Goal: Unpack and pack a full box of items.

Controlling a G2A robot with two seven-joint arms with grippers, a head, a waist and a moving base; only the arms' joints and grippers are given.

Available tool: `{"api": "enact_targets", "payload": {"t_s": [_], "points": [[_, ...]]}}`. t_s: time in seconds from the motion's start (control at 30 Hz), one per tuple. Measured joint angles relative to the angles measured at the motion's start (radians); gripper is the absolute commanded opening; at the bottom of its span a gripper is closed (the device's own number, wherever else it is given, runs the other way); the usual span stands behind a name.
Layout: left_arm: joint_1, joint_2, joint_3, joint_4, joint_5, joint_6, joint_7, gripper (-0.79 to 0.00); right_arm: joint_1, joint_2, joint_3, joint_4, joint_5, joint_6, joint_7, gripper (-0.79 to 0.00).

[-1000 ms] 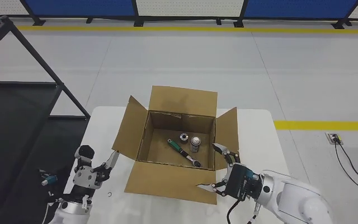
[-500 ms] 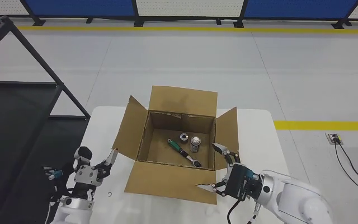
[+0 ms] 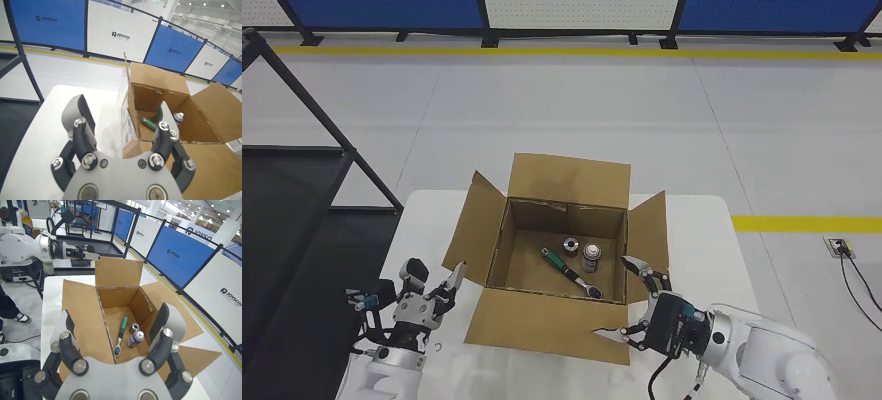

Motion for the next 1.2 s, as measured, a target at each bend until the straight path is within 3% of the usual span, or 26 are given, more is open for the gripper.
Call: {"api": "enact_targets", "payload": {"t_s": [0.17, 0.37, 0.5, 0.6, 0.7, 0.8, 1.13, 1.2], "points": [[0.013, -0.001, -0.004, -0.011, -0.01, -0.019, 0.011, 0.0, -0.025, 0.002, 0.022, 0.005, 0.048, 0.07, -0.019, 0.0], [0.025, -0.001, -0.018, -0.011, -0.027, -0.029, 0.012, 0.0, -0.066, 0.005, 0.104, 0.035, 0.256, 0.171, -0.058, 0.0], [0.015, -0.002, -0.016, -0.005, -0.044, -0.019, -0.009, -0.006, -0.073, 0.01, 0.13, 0.047, 0.33, 0.17, -0.045, 0.0], [0.0, -0.004, -0.007, -0.002, -0.058, 0.002, -0.035, -0.188, -0.069, 0.014, 0.129, 0.045, 0.327, 0.163, -0.029, 0.0], [-0.017, -0.007, 0.003, 0.001, -0.081, 0.024, -0.06, -0.271, -0.069, 0.017, 0.127, 0.04, 0.324, 0.168, -0.025, 0.0], [-0.029, -0.008, 0.009, 0.004, -0.084, 0.039, -0.072, -0.32, -0.073, 0.019, 0.128, 0.04, 0.324, 0.169, -0.028, 0.0], [-0.052, -0.012, 0.019, 0.018, -0.093, 0.071, -0.096, -0.336, -0.077, 0.028, 0.127, 0.052, 0.326, 0.164, -0.04, 0.0], [-0.057, -0.012, 0.018, 0.021, -0.11, 0.075, -0.104, -0.372, -0.078, 0.03, 0.127, 0.05, 0.325, 0.164, -0.041, 0.0]]}}
